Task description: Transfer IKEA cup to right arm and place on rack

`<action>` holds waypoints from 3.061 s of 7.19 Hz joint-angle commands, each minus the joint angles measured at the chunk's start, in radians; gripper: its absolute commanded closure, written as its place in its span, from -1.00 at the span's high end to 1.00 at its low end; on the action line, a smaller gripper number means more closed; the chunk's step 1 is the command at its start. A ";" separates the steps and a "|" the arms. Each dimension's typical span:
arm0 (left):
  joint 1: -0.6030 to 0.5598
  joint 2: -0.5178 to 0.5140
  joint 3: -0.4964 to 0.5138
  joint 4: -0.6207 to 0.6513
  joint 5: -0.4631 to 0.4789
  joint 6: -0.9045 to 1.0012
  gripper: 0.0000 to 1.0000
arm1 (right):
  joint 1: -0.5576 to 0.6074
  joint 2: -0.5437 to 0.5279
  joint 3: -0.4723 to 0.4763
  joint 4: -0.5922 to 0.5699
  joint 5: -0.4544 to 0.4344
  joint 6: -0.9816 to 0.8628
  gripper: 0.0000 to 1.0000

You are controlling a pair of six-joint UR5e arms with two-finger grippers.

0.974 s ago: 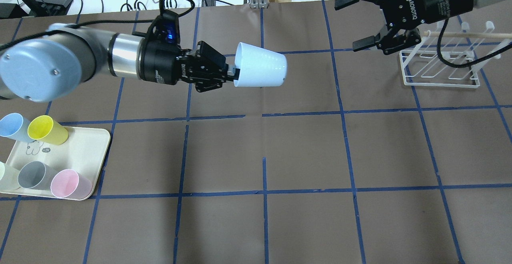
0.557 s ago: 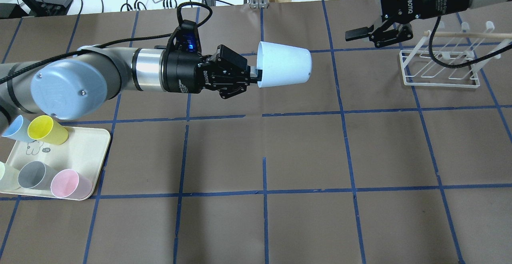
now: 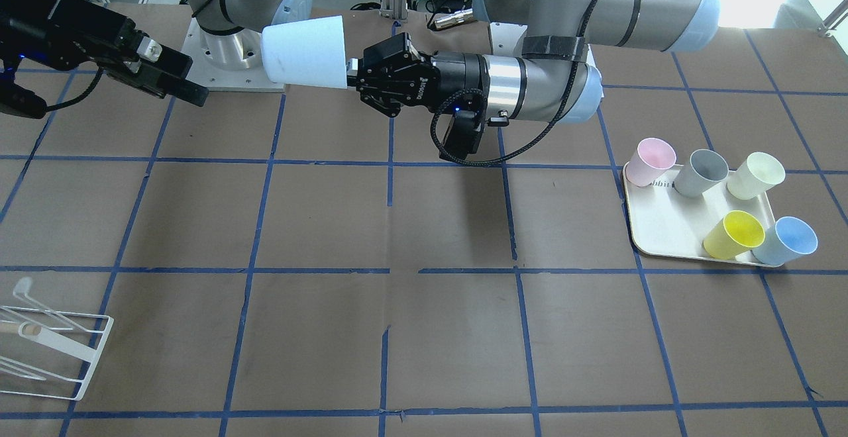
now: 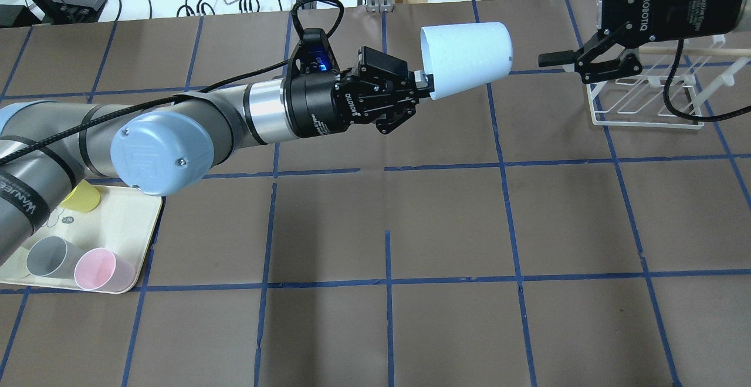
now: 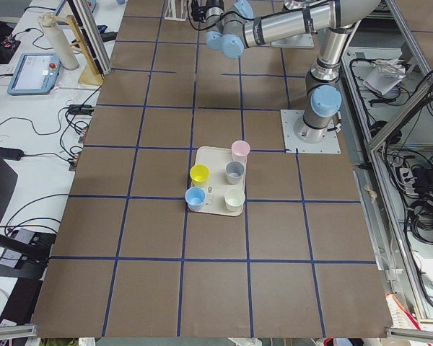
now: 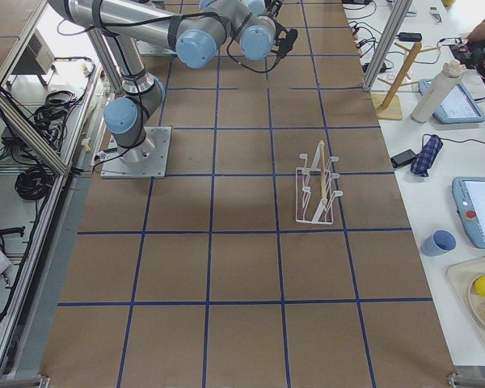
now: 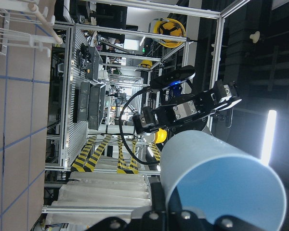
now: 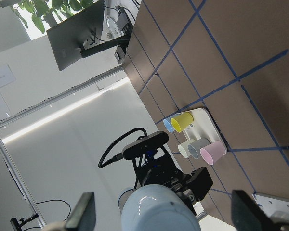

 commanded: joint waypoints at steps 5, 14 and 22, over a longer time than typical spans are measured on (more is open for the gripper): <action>-0.013 -0.005 0.000 0.014 -0.005 0.002 -1.00 | 0.010 -0.022 -0.003 0.277 -0.005 0.017 1.00; -0.013 -0.005 -0.002 0.012 -0.005 -0.001 -1.00 | 0.045 -0.016 -0.003 0.282 0.001 0.017 0.88; -0.014 -0.009 -0.003 0.012 -0.005 -0.009 0.53 | 0.045 -0.015 -0.007 0.280 0.004 0.018 0.07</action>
